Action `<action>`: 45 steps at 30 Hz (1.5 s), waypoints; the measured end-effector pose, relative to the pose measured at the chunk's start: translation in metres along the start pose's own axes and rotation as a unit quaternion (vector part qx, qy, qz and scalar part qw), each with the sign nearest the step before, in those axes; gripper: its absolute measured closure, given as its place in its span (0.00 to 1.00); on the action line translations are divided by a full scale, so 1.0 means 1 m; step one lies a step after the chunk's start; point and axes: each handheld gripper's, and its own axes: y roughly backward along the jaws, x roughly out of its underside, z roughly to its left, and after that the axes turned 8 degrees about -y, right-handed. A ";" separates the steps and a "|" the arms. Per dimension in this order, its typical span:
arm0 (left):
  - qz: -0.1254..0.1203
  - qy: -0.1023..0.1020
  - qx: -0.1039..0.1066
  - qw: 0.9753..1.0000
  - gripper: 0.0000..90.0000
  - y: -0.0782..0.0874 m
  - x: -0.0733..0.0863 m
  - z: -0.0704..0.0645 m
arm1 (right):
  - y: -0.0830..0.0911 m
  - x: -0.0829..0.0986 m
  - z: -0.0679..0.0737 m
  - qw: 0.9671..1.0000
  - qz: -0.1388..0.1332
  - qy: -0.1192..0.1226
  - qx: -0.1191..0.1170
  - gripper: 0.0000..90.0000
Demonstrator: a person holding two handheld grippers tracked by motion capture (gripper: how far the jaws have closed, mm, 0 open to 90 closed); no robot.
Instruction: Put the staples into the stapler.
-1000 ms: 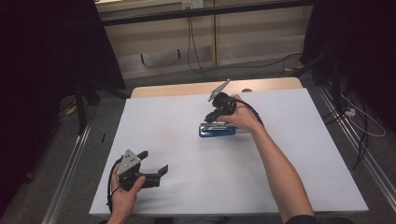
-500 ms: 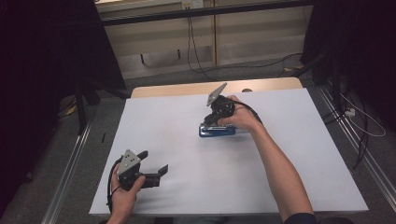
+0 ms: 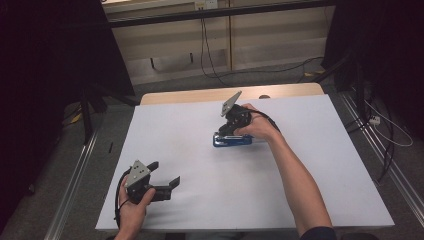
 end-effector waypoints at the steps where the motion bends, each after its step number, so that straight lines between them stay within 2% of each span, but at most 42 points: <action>1: 0.000 0.001 0.000 1.000 0.05 0.000 0.000 0.000 | 0.000 0.000 0.000 1.000 -0.002 0.001 -0.002 0.88; 14: 0.000 0.001 0.002 1.000 0.05 0.000 0.000 0.000 | 0.000 -0.001 0.000 1.000 -0.008 0.003 -0.001 0.88; 15: 0.000 -0.001 0.001 1.000 0.05 0.000 0.000 0.000 | -0.001 -0.001 0.000 1.000 -0.008 0.010 -0.002 0.87; 20: 0.001 0.000 0.002 1.000 0.05 0.000 0.000 0.000 | -0.001 -0.001 0.000 1.000 -0.007 0.006 0.001 0.88; 33: 0.000 0.000 0.002 1.000 0.05 0.000 0.000 0.000 | 0.000 -0.005 0.002 1.000 -0.001 0.023 -0.003 0.88; 45: 0.001 0.000 0.004 1.000 0.05 -0.001 0.000 0.000 | -0.003 -0.003 -0.002 1.000 0.003 0.018 -0.014 0.88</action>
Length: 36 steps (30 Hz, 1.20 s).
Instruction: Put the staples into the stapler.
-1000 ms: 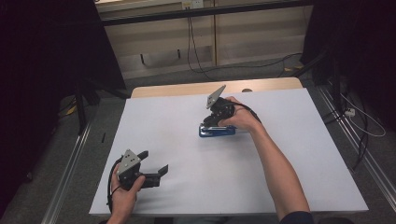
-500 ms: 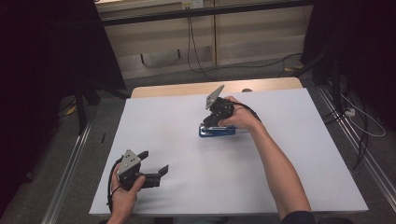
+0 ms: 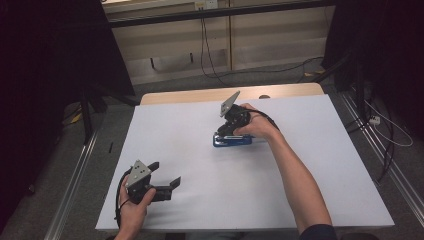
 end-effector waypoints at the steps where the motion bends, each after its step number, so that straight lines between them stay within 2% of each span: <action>1: 0.000 -0.001 0.000 1.000 0.05 0.000 0.000 0.000 | 0.000 0.000 0.000 1.000 0.001 -0.001 0.000 0.88; 8: 0.001 -0.001 0.000 1.000 0.05 0.000 0.000 0.000 | -0.001 -0.002 -0.001 1.000 0.006 -0.002 -0.003 0.87; 13: 0.000 -0.001 0.001 1.000 0.05 0.000 0.000 0.000 | -0.002 -0.005 0.002 1.000 0.004 0.002 0.004 0.87; 19: 0.001 0.002 -0.001 1.000 0.05 0.001 0.000 0.001 | -0.002 -0.004 0.001 1.000 -0.001 -0.012 0.008 0.82; 21: 0.001 0.002 -0.001 1.000 0.05 0.001 0.000 0.001 | -0.002 -0.004 0.000 1.000 -0.003 -0.009 0.013 0.80; 27: 0.001 0.002 -0.001 1.000 0.05 0.001 0.000 0.000 | 0.000 -0.005 0.001 0.999 -0.016 -0.024 0.018 0.76; 33: 0.001 0.002 -0.002 1.000 0.05 0.001 0.000 0.001 | 0.002 -0.004 0.001 0.998 -0.021 -0.047 0.027 0.65; 36: 0.001 0.002 -0.002 1.000 0.05 0.001 0.000 0.001 | 0.002 -0.001 0.001 0.997 -0.034 -0.060 0.034 0.59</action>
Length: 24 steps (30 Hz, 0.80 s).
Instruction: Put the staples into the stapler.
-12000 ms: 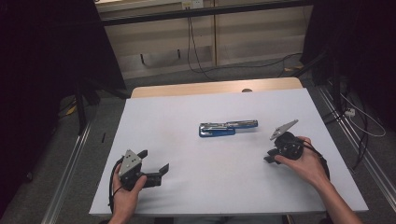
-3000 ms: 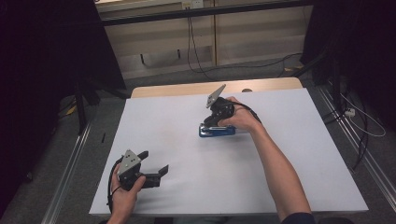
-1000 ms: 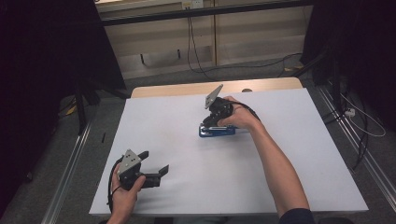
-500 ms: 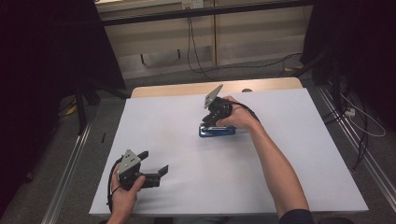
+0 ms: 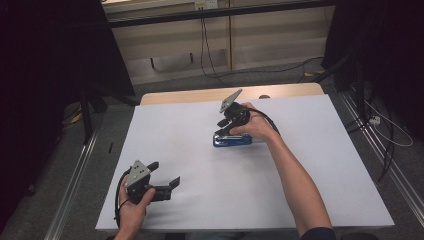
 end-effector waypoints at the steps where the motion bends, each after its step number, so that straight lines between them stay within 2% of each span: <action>1: -0.001 -0.001 0.000 1.000 0.05 0.000 0.000 0.000 | 0.000 0.001 0.000 1.000 -0.003 -0.003 0.007 0.55; 3: -0.002 -0.001 -0.001 1.000 0.05 0.001 0.000 0.000 | 0.000 0.003 0.000 1.000 -0.005 -0.013 0.010 0.53; 4: -0.002 -0.001 -0.001 1.000 0.05 0.001 0.000 0.000 | 0.003 0.004 0.000 1.000 -0.011 -0.020 0.017 0.47; 5: -0.002 0.000 -0.001 1.000 0.05 0.000 0.000 0.001 | 0.003 0.004 0.000 1.000 -0.011 -0.020 0.017 0.47; 6: -0.001 0.001 -0.001 1.000 0.05 0.000 0.000 0.001 | 0.004 0.005 0.001 0.999 -0.017 -0.032 0.022 0.45; 8: 0.000 0.002 -0.001 1.000 0.05 0.000 0.000 0.001 | 0.007 0.007 0.001 0.998 -0.031 -0.037 0.029 0.45; 9: 0.000 0.002 -0.001 1.000 0.05 0.000 0.000 0.001 | 0.009 0.009 0.002 0.998 -0.037 -0.042 0.030 0.42; 10: 0.002 0.002 -0.001 1.000 0.05 0.000 0.000 0.000 | 0.010 0.012 0.001 0.997 -0.036 -0.051 0.038 0.34; 15: 0.000 0.005 -0.002 1.000 0.05 0.000 0.000 0.001 | 0.011 0.018 0.001 0.996 -0.039 -0.069 0.044 0.29; 16: 0.002 0.005 -0.003 1.000 0.05 0.000 0.001 0.002 | 0.013 0.021 0.001 0.994 -0.048 -0.080 0.050 0.24; 19: 0.003 0.006 -0.003 1.000 0.05 0.000 0.001 0.002 | 0.015 0.024 0.002 0.992 -0.057 -0.092 0.059 0.21; 20: 0.003 0.006 -0.002 1.000 0.05 0.000 0.001 0.002 | 0.018 0.026 0.003 0.991 -0.060 -0.105 0.063 0.18; 24: 0.003 0.004 -0.002 1.000 0.05 -0.001 0.001 0.001 | 0.020 0.030 0.005 0.988 -0.065 -0.114 0.079 0.12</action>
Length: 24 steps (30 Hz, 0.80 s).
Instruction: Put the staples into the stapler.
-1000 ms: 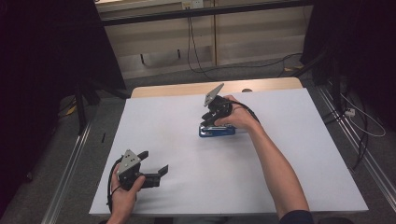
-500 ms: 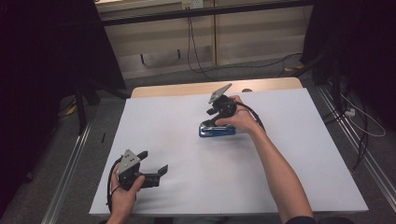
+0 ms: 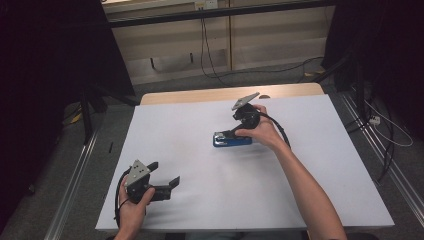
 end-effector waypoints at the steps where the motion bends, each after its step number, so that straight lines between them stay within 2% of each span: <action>1: 0.000 0.000 0.001 1.000 0.05 0.000 0.000 0.000 | 0.002 0.002 0.001 1.000 -0.006 -0.002 0.005 0.11; 9: -0.001 0.007 0.000 1.000 0.05 -0.001 0.000 0.001 | 0.010 0.006 0.010 0.998 -0.029 -0.028 0.047 0.08; 13: -0.001 0.012 0.001 1.000 0.05 -0.001 0.000 0.001 | 0.019 0.008 0.015 0.994 -0.058 -0.044 0.076 0.08; 14: -0.002 0.013 0.000 1.000 0.05 -0.001 0.000 0.001 | 0.024 0.010 0.016 0.992 -0.072 -0.053 0.085 0.08; 18: -0.004 0.020 -0.010 1.000 0.06 -0.001 0.000 0.001 | 0.030 0.014 0.017 0.990 -0.086 -0.059 0.097 0.08; 20: -0.001 0.020 -0.012 1.000 0.06 -0.002 0.000 0.002 | 0.034 0.018 0.018 0.990 -0.090 -0.070 0.089 0.08; 21: -0.002 0.023 -0.012 1.000 0.06 -0.002 0.000 0.003 | 0.036 0.023 0.019 0.989 -0.090 -0.070 0.098 0.08; 24: -0.002 0.023 -0.013 1.000 0.06 -0.002 0.001 0.004 | 0.038 0.027 0.019 0.987 -0.094 -0.076 0.103 0.07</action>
